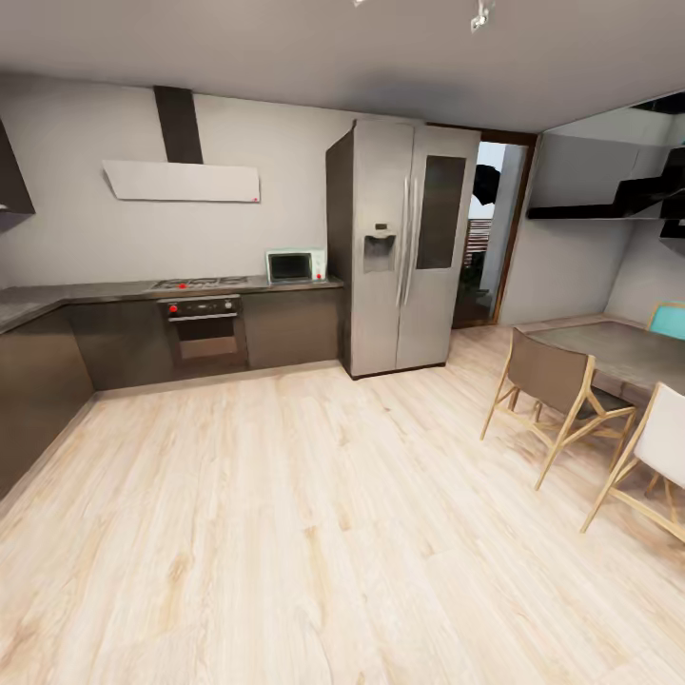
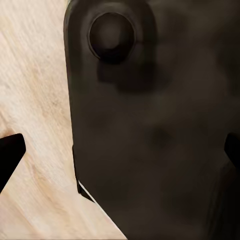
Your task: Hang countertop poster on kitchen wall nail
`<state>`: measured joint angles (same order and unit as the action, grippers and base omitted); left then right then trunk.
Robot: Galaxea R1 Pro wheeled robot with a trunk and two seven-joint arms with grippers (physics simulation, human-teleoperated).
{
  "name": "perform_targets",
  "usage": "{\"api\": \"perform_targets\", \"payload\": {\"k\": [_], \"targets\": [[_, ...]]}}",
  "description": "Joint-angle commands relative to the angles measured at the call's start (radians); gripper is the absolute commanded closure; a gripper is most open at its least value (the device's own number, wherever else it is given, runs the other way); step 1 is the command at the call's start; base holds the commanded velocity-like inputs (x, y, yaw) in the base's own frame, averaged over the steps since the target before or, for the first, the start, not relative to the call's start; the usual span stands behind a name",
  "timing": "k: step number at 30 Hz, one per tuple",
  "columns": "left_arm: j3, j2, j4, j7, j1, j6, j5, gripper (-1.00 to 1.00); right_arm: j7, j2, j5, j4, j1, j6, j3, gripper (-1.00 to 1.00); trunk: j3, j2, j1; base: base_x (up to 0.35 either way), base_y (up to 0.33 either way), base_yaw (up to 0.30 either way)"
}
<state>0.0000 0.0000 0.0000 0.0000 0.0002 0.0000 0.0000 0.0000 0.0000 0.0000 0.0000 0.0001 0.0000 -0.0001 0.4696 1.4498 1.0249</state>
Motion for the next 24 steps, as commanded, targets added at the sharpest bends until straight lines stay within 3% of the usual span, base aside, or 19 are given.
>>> {"api": "perform_targets", "payload": {"k": [1,7,21,24], "targets": [[-0.002,-0.006,-0.006,-0.002,0.006,-0.006,-0.001,-1.0,0.0,-0.006,0.003,-0.006,-0.006,-0.006,0.006,-1.0,0.0,0.0,0.0,0.0,0.0,0.0],[-0.003,-0.039,-0.039,-0.003,0.037,-0.008,-0.001,-1.0,0.001,-0.006,0.003,-0.04,-0.04,-0.009,0.006,-1.0,0.0,0.0,0.0,0.0,0.0,0.0],[-0.004,-0.037,-0.053,-0.003,0.034,-0.009,0.0,-1.0,0.002,-0.006,0.003,-0.035,-0.048,-0.006,0.006,-1.0,0.0,0.0,0.0,0.0,0.0,0.0],[0.003,-0.04,-0.07,0.0,0.039,-0.014,-0.007,-1.0,-0.001,-0.02,0.003,-0.052,-0.066,-0.023,0.001,-1.0,0.0,0.0,0.0,0.0,0.0,0.0]]}}
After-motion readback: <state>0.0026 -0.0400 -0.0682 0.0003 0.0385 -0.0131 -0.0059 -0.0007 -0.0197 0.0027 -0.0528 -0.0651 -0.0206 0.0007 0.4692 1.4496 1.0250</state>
